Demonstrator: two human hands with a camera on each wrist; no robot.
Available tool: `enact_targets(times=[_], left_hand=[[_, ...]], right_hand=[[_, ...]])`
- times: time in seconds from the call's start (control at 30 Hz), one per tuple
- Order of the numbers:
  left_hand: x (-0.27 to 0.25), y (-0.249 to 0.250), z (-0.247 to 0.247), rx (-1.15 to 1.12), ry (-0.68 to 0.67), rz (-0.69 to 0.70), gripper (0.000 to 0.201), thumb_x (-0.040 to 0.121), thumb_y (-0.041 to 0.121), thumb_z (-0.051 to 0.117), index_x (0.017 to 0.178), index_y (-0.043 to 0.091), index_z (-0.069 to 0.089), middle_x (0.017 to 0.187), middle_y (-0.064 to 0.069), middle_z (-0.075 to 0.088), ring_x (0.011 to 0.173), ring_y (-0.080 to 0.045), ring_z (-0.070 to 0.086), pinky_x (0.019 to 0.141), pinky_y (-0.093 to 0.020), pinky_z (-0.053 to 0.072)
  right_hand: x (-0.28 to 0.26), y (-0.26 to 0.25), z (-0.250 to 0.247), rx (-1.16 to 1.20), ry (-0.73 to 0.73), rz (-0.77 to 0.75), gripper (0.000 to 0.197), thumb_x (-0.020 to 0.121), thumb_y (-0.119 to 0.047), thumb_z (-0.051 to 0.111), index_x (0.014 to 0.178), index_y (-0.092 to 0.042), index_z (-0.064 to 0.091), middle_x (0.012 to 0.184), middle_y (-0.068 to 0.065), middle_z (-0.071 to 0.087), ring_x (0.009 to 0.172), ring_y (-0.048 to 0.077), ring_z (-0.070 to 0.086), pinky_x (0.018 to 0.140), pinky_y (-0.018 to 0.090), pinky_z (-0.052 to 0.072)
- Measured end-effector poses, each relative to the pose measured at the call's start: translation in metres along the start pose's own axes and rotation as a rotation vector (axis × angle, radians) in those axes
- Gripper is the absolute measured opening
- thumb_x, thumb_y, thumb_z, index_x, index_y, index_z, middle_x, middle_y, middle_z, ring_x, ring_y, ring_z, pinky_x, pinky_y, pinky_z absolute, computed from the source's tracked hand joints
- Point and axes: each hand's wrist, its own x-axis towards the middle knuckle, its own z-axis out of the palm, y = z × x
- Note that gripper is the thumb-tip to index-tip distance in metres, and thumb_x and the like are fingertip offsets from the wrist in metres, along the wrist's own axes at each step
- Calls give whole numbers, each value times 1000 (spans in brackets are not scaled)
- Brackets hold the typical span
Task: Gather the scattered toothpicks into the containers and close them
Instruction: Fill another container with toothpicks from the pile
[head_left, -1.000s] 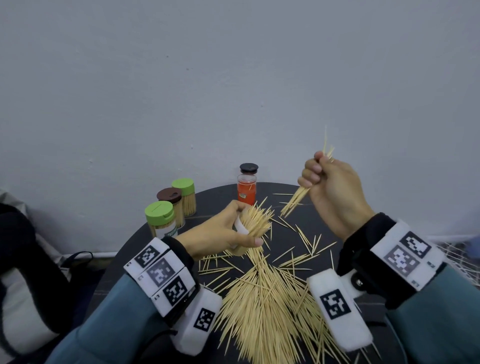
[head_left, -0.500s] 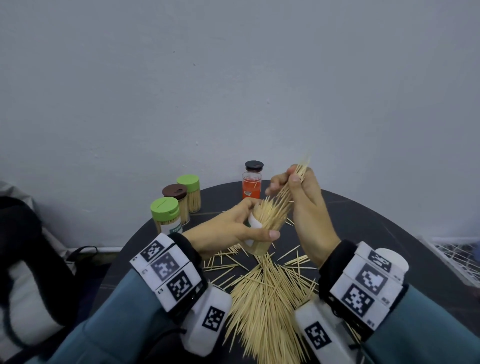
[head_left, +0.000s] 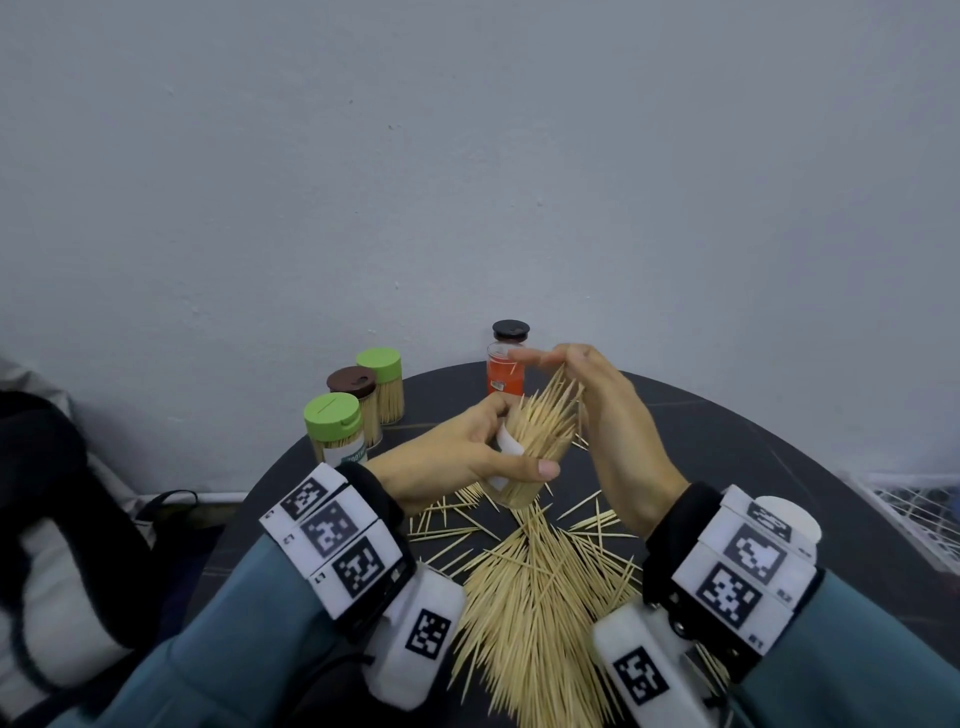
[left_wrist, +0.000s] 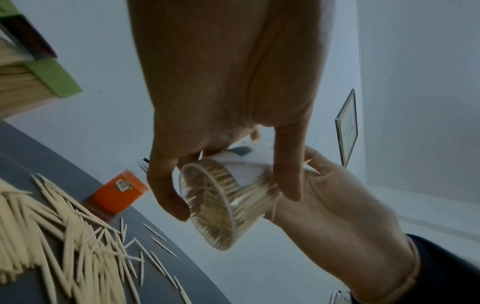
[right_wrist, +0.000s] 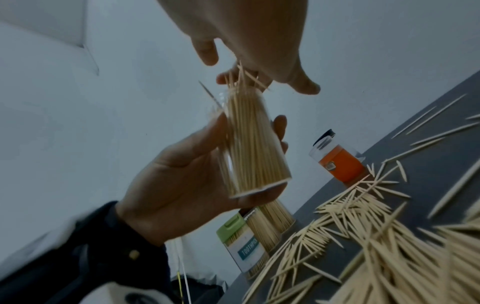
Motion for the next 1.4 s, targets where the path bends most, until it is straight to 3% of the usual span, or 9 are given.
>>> enact_targets(times=[0.1, 0.27, 0.43, 0.53, 0.67, 0.77, 0.93, 1.07, 1.4], left_hand=[[0, 0, 1, 13, -15, -2, 53, 81, 5, 68, 126, 9, 41, 96, 3, 61, 86, -3, 61, 75, -15, 49], [1, -1, 2, -59, 7, -3, 39, 83, 1, 64, 114, 14, 45, 91, 5, 62, 80, -2, 63, 70, -17, 50], [1, 0, 1, -65, 23, -2, 43, 79, 9, 66, 116, 14, 44, 95, 1, 61, 86, -7, 62, 76, -24, 52], [2, -1, 0, -44, 19, -1, 47, 81, 4, 66, 121, 13, 44, 95, 2, 61, 85, -5, 62, 71, -19, 50], [2, -2, -3, -43, 74, 24, 49, 80, -1, 67, 123, 10, 46, 91, 4, 63, 75, 2, 62, 60, -11, 46], [5, -1, -7, -26, 111, 36, 48, 79, -1, 69, 120, 11, 48, 90, 6, 65, 74, 2, 63, 59, -11, 46], [9, 2, -13, 34, 138, 43, 50, 75, -2, 72, 118, 12, 51, 98, 3, 65, 86, -3, 63, 72, -15, 51], [8, 0, -17, 62, 179, 38, 52, 72, -1, 74, 116, 15, 52, 99, 2, 66, 89, -6, 64, 80, -24, 53], [7, -7, -21, 183, 207, 18, 57, 68, 1, 80, 116, 16, 52, 114, -7, 64, 96, -14, 64, 81, -28, 54]], right_hand=[[0, -1, -2, 41, 41, -36, 33, 102, -22, 28, 80, -23, 53, 110, 2, 69, 110, 3, 58, 100, 35, 42], [0, 14, 2, 62, -24, -52, 27, 101, -12, 28, 84, -16, 49, 107, 10, 69, 114, 21, 58, 103, 42, 42], [0, 7, -1, -8, -61, -34, 27, 102, -18, 28, 92, -16, 53, 115, 2, 67, 113, 7, 57, 81, 4, 43], [3, 1, -7, -66, -70, -26, 32, 102, -24, 26, 101, -17, 57, 119, -6, 64, 107, -7, 56, 74, -4, 37], [13, -4, -19, -212, -127, 35, 33, 101, -29, 30, 119, -19, 55, 125, -12, 58, 109, -13, 50, 79, 3, 37], [20, -8, -27, -300, -226, 82, 26, 99, -18, 39, 120, -18, 54, 115, -14, 59, 93, -22, 52, 74, -3, 38], [26, -10, -33, -420, -223, 87, 15, 95, -24, 47, 106, -22, 57, 99, -16, 64, 88, -3, 61, 77, 17, 50], [25, -8, -36, -553, -237, 86, 14, 86, -28, 63, 97, -20, 60, 88, -1, 67, 80, 20, 66, 75, 32, 54], [17, 5, -28, -705, -142, -51, 9, 76, -14, 75, 80, -18, 68, 76, 2, 72, 71, 9, 68, 67, 15, 54]])
